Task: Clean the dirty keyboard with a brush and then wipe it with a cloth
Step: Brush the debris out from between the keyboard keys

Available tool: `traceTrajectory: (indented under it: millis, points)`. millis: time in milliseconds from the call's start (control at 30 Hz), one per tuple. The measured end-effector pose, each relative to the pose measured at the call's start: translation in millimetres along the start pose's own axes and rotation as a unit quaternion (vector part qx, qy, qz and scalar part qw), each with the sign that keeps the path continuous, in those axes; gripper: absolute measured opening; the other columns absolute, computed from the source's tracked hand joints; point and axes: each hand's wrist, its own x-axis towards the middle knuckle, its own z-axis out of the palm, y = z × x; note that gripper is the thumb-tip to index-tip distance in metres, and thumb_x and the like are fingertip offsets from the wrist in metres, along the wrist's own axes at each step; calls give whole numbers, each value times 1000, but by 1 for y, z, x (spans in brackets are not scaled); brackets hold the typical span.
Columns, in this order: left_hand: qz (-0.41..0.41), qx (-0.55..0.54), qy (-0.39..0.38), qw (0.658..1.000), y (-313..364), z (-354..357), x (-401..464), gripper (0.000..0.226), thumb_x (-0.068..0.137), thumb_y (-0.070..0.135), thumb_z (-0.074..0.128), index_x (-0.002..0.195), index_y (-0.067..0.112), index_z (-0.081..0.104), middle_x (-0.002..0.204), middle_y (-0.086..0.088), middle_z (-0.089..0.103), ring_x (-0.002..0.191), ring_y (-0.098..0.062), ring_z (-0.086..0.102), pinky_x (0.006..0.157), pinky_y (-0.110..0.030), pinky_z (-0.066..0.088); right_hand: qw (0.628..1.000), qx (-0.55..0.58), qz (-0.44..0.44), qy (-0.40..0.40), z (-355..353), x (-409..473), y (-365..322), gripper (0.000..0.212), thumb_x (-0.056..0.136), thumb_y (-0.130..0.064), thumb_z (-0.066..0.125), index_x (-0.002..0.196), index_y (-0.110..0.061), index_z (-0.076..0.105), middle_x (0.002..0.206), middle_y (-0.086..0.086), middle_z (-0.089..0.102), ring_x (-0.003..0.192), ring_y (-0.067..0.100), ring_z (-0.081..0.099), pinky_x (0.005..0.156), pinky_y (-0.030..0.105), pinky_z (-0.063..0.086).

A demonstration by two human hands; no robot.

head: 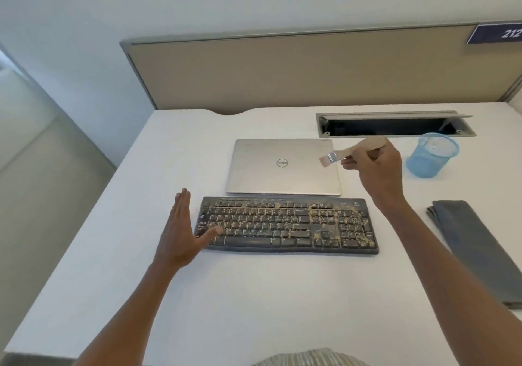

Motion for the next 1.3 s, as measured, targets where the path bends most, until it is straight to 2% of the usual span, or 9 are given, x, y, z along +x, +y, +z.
traceTrajectory:
  millis: [233,433,567,667,733,867,1000,1100,1300]
  points:
    - [-44,37,-52,997,-68,10,-44,144,61,104,39,162,11,-2,169,5,-9,154,-6,-13,128,-36,5,999,5,-13,-36,54,-39,-15,15,89,1,52,102,-5,58,78,15,71,64,25,73,62,34,61]
    - [-65,55,-49,995,-72,22,-50,135,63,105,33,163,19,5,170,4,-10,155,-9,-15,127,-33,-2,994,2,26,-103,121,-60,-8,9,90,-2,62,98,-3,62,80,14,72,67,25,74,66,38,62]
    - [-64,95,-47,992,-70,25,-48,125,65,105,26,163,29,9,169,2,-15,155,-15,-16,126,-35,-3,986,-53,16,-159,168,-60,-5,11,86,-7,68,90,-17,67,77,4,73,67,19,73,68,46,62]
    - [-62,95,-24,993,-70,27,-47,115,70,102,24,162,32,20,170,2,-8,157,-16,-9,127,-37,5,977,-91,5,-192,203,-60,-4,16,85,-11,67,87,-26,64,76,1,71,69,22,72,64,47,60]
    - [-60,89,-4,994,-72,28,-47,107,75,98,28,160,32,28,170,3,-4,157,-16,-5,127,-39,9,972,-106,1,-209,224,-60,-3,15,85,-11,66,94,-23,60,78,3,70,70,24,71,62,47,58]
    - [-61,101,-1,993,-74,30,-45,97,81,93,31,159,35,30,171,1,-2,157,-17,-5,126,-39,9,963,-122,-12,-242,255,-61,1,20,87,-12,65,102,-19,54,82,4,68,72,23,71,61,43,57]
    - [-52,109,-6,993,-75,36,-44,88,85,89,29,157,38,33,171,-9,2,157,-28,-2,126,-47,13,959,-129,-7,-252,265,-60,10,20,87,-12,65,103,-18,54,82,3,68,72,21,71,60,38,58]
    - [-54,113,-6,992,-71,41,-45,83,87,88,26,155,42,35,170,-16,2,157,-35,-3,125,-52,12,958,-136,-7,-251,268,-59,12,23,87,-12,65,105,-18,52,84,4,67,72,21,70,61,40,58]
    - [-56,119,-6,991,-71,41,-44,79,88,87,31,153,43,38,170,-16,1,157,-33,-4,125,-51,10,961,-123,-19,-248,280,-58,9,25,89,-12,62,108,-17,47,84,5,64,70,24,70,59,44,57]
